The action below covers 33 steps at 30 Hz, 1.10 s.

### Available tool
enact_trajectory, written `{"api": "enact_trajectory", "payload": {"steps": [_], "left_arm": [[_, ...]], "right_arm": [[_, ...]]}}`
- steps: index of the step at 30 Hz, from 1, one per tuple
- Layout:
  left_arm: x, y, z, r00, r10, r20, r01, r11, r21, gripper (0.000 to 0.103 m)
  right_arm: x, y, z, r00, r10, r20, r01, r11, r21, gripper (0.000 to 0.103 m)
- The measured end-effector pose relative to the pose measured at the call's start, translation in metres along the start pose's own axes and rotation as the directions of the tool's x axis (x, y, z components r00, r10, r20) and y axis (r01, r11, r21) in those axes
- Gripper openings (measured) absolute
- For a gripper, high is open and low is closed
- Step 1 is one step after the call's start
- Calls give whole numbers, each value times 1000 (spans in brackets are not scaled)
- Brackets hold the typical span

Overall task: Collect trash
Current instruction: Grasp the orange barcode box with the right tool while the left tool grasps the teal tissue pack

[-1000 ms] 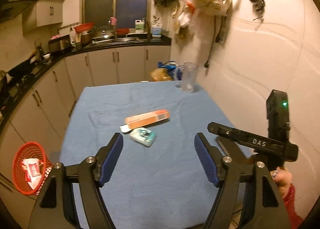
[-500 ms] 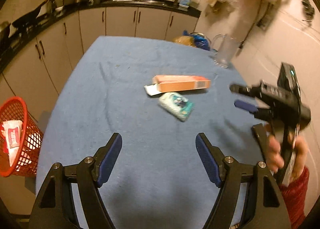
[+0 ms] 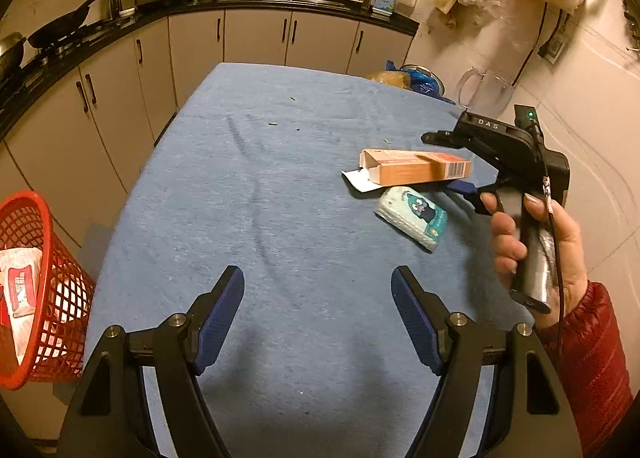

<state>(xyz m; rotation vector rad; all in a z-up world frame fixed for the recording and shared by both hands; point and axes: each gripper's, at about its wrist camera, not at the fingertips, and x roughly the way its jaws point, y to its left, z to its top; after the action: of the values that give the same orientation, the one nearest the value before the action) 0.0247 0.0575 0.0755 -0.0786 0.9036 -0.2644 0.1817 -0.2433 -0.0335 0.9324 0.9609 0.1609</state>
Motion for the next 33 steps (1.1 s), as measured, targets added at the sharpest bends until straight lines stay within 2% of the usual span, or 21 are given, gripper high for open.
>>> {"api": "enact_trajectory", "payload": {"steps": [1, 3, 5, 10, 14, 16, 18, 20, 23, 24, 28, 29, 33], "left_arm": [[2, 2, 1, 1000, -1, -4, 1, 1000, -4, 75], [5, 3, 4, 1000, -3, -11, 3, 1000, -11, 75], [7, 2, 4, 1000, -2, -15, 2, 1000, -15, 75], [13, -6, 11, 999, -9, -33, 9, 1000, -29, 75], [21, -17, 15, 998, -22, -56, 19, 999, -50, 75], [29, -25, 19, 996, -51, -77, 45, 996, -73, 76], [38, -34, 25, 994, -57, -91, 47, 993, -104, 76], [51, -41, 32, 991, -71, -116, 53, 986, -157, 76], [80, -55, 45, 983, -60, -172, 9, 959, -284, 77], [85, -60, 47, 983, -48, -177, -7, 955, -296, 77], [119, -86, 62, 968, 86, -237, -164, 928, -334, 77], [127, -92, 65, 960, 122, -253, -208, 915, -347, 77], [146, -108, 71, 938, 231, -257, -310, 891, -331, 77]], "right_arm": [[1, 1, 1, 1000, 0, 7, 0, 1000, 2, 70], [8, 2, 2, 1000, -7, -8, 7, 1000, 9, 42], [10, -3, 2, 1000, 24, -15, -23, 999, 32, 40], [-15, 6, 2, 998, 63, 9, -63, 997, -34, 32], [-63, 20, 3, 993, 86, 82, -75, 989, -127, 27], [-94, 22, 2, 987, 104, 123, -82, 982, -170, 25], [-129, 22, 2, 978, 130, 162, -96, 975, -202, 25], [-164, 22, -2, 969, 128, 213, -75, 967, -242, 25], [-200, 22, -9, 957, 138, 254, -59, 954, -295, 25], [-210, 20, -12, 954, 139, 265, -54, 950, -307, 25], [-238, 16, -21, 943, 167, 288, -66, 942, -330, 25], [-243, 14, -22, 942, 172, 289, -70, 940, -333, 25], [-256, 8, -26, 942, 183, 282, -77, 934, -348, 25]]}}
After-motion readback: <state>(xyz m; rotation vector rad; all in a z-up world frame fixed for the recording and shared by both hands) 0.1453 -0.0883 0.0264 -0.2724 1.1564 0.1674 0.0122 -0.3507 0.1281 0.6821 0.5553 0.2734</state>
